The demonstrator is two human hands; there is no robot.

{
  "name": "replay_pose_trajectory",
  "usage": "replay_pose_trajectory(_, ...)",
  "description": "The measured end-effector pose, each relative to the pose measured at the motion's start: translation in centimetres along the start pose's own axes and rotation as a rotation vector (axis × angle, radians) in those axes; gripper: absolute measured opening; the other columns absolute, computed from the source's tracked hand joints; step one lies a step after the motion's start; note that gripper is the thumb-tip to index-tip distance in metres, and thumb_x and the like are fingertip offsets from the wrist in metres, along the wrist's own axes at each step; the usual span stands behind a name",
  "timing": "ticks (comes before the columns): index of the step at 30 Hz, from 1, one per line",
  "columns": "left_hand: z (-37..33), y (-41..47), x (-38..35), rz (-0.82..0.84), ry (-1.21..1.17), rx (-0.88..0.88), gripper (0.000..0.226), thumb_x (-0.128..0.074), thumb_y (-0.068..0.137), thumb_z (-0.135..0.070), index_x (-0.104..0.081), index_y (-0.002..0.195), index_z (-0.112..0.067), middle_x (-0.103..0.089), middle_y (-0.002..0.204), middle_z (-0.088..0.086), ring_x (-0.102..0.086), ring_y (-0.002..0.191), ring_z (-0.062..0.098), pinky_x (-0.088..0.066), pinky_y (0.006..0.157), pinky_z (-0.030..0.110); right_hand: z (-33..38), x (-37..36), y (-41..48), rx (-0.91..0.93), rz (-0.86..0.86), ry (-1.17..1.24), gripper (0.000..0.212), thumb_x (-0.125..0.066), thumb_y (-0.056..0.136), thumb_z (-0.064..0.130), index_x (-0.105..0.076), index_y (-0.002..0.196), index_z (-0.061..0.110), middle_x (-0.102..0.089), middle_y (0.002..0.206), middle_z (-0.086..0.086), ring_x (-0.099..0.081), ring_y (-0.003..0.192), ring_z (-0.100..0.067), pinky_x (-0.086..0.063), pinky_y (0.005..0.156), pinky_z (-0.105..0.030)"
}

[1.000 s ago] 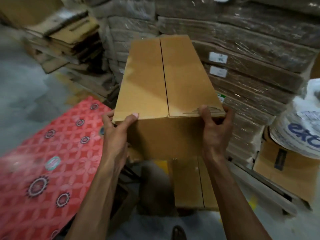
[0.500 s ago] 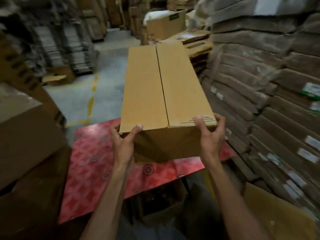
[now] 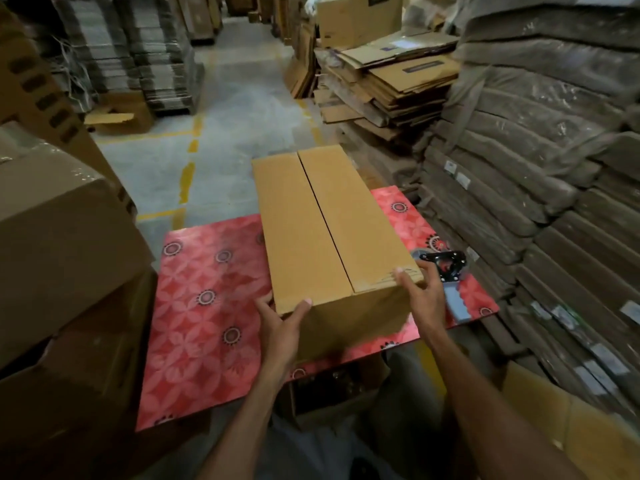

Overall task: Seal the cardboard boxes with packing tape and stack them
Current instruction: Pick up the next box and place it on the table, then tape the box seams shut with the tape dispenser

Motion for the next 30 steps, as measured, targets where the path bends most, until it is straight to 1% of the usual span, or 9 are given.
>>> replay_pose_trajectory(2, -1.0, 1.5, -0.1, -0.009, 0.112, 0.006, 0.077, -0.079, 0.08, -0.041, -0.031, 0.135, -0.019, -0.058, 0.13, 0.006, -0.061, 0.111, 0.027, -0.052, 0.095, 0.048, -0.3, 1.0, 1.1, -0.014, -0.007, -0.022, 0.01, -0.064, 0.095, 0.039, -0.064, 0.095, 0.03, -0.07, 0.095, 0.005, -0.063, 0.092, -0.016, -0.049, 0.078, -0.034)
replay_pose_trajectory(5, -2.5, 5.2, -0.4, 0.017, 0.253, -0.02, 0.079, -0.079, 0.08, -0.039, -0.029, 0.137, -0.017, -0.06, 0.128, 0.007, -0.062, 0.11, 0.033, -0.053, 0.093, 0.049, -2.9, 2.6, 5.0, -0.135, -0.072, -0.091, 0.017, -0.062, 0.085, 0.037, -0.066, 0.075, 0.025, -0.069, 0.074, 0.006, -0.063, 0.072, -0.02, -0.054, 0.069, -0.042)
replay_pose_trajectory(8, -4.1, 8.7, -0.9, 0.078, 0.333, -0.085, 0.096, -0.081, 0.072, -0.053, -0.025, 0.145, -0.026, -0.051, 0.142, 0.004, -0.056, 0.124, 0.031, -0.048, 0.104, 0.05, -6.4, 3.5, 8.6, -0.26, 0.02, -0.383, 0.026, -0.062, 0.07, 0.035, -0.07, 0.086, 0.017, -0.074, 0.089, -0.01, -0.069, 0.09, -0.035, -0.057, 0.081, -0.047)
replay_pose_trajectory(14, -6.3, 13.7, -2.3, 0.093, 0.449, -0.153, 0.115, -0.082, 0.07, -0.064, -0.017, 0.159, -0.03, -0.032, 0.163, -0.002, -0.038, 0.144, 0.021, -0.032, 0.118, 0.045, -10.7, 5.0, 11.6, -0.393, 0.192, -0.761, 0.078, -0.047, 0.097, 0.06, -0.046, 0.14, -0.006, -0.052, 0.14, -0.029, -0.051, 0.129, -0.042, -0.043, 0.105, -0.046)
replay_pose_trajectory(18, -6.0, 14.1, -3.3, 0.063, 0.456, -0.159, 0.109, -0.079, 0.081, -0.046, -0.011, 0.163, -0.022, -0.017, 0.168, -0.004, -0.024, 0.15, 0.014, -0.021, 0.113, 0.029, -13.2, 4.9, 13.2, -0.427, 0.212, -0.754, 0.063, -0.045, 0.104, 0.047, -0.055, 0.126, -0.01, -0.065, 0.11, -0.024, -0.063, 0.101, -0.034, -0.047, 0.079, -0.032)
replay_pose_trajectory(22, -5.8, 13.8, -4.1, 0.029, 0.442, -0.164, 0.106, -0.079, 0.083, -0.044, -0.011, 0.163, -0.025, -0.018, 0.167, -0.005, -0.023, 0.148, 0.01, -0.021, 0.112, 0.027, -12.7, 4.6, 14.7, -0.462, 0.279, -0.738, 0.046, -0.052, 0.103, 0.038, -0.066, 0.118, -0.004, -0.068, 0.113, -0.02, -0.064, 0.109, -0.032, -0.044, 0.078, -0.029)
replay_pose_trajectory(25, -5.4, 14.0, -4.4, 0.009, 0.427, -0.132, 0.11, -0.08, 0.079, -0.051, -0.012, 0.162, -0.029, -0.023, 0.166, -0.004, -0.028, 0.15, 0.018, -0.026, 0.119, 0.036, -11.8, 4.7, 18.4, -0.551, 0.271, -0.479, 0.022, -0.065, 0.089, 0.028, -0.068, 0.102, 0.01, -0.065, 0.09, -0.008, -0.061, 0.078, -0.021, -0.051, 0.059, -0.025)
replay_pose_trajectory(27, -5.2, 13.8, -5.0, 0.008, 0.399, -0.11, 0.111, -0.081, 0.078, -0.054, -0.011, 0.162, -0.031, -0.021, 0.167, -0.003, -0.025, 0.151, 0.02, -0.025, 0.121, 0.041, -12.0, 4.9, 22.5, -0.531, 0.233, -0.35, 0.016, -0.064, 0.074, 0.028, -0.065, 0.087, 0.018, -0.065, 0.091, -0.014, -0.06, 0.077, -0.024, -0.056, 0.071, -0.037)
replay_pose_trajectory(30, -5.4, 11.8, -7.3, -0.045, 0.454, -0.1, 0.108, -0.076, 0.083, -0.052, -0.009, 0.163, -0.025, 0.006, 0.17, 0.001, -0.009, 0.156, 0.023, -0.018, 0.121, 0.04, -6.3, 3.7, 25.0, -0.459, 0.268, -0.174, 0.008, -0.05, 0.058, 0.003, -0.049, 0.063, 0.009, -0.05, 0.069, -0.019, -0.052, 0.058, -0.028, -0.044, 0.053, -0.035)
Point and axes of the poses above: each hand's wrist, its own y-axis towards the middle knuckle, its own x-axis out of the back of the hand, z = x × y, the point moved 4 cm from there along y, towards the middle knuckle
